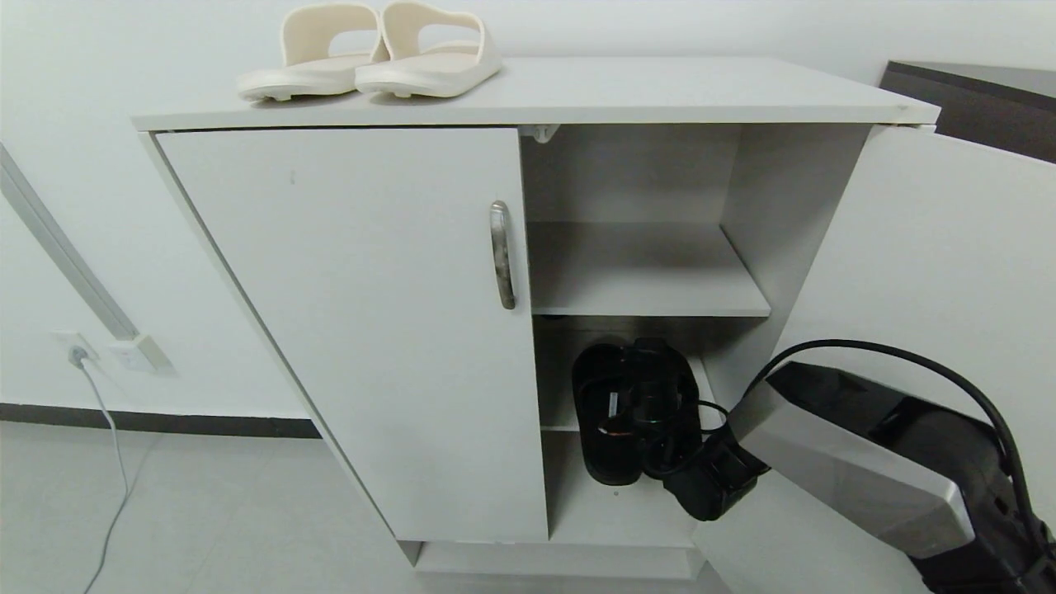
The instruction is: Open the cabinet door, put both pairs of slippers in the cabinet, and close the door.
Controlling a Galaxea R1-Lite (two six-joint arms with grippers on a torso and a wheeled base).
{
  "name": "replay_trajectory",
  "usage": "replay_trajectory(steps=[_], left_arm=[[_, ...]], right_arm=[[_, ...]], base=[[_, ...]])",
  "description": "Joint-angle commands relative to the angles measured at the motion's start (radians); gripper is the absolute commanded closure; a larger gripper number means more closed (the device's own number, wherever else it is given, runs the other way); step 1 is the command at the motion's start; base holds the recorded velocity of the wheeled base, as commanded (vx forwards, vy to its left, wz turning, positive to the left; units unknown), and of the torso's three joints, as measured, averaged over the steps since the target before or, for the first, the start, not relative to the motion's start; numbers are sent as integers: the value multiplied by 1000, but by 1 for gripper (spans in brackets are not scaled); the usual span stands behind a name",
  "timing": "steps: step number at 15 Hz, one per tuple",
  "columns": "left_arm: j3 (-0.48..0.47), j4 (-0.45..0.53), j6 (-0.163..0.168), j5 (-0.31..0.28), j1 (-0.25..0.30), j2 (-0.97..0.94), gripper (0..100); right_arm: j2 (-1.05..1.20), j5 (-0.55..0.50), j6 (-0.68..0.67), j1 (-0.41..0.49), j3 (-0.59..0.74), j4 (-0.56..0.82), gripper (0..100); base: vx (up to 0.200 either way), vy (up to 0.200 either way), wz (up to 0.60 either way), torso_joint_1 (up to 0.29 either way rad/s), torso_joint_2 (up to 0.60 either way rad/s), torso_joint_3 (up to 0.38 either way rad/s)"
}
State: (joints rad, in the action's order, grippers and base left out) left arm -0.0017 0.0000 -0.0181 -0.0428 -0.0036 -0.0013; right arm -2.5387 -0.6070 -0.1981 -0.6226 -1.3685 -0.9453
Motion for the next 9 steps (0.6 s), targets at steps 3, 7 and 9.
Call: replay_trajectory(steps=[3, 7, 9], left_arm=[[0, 0, -2, 0, 1, 1, 100], [0, 0, -3, 1, 1, 1, 100], [0, 0, -3, 1, 1, 1, 100]], right_arm=[[-86, 1, 5, 18, -165, 83, 100], [-135, 3, 14, 40, -327, 189, 100], [-156, 3, 14, 44, -411, 247, 100]], base=[[0, 0, 0, 0, 0, 0], [0, 0, 0, 0, 0, 0], [0, 0, 0, 0, 0, 0]])
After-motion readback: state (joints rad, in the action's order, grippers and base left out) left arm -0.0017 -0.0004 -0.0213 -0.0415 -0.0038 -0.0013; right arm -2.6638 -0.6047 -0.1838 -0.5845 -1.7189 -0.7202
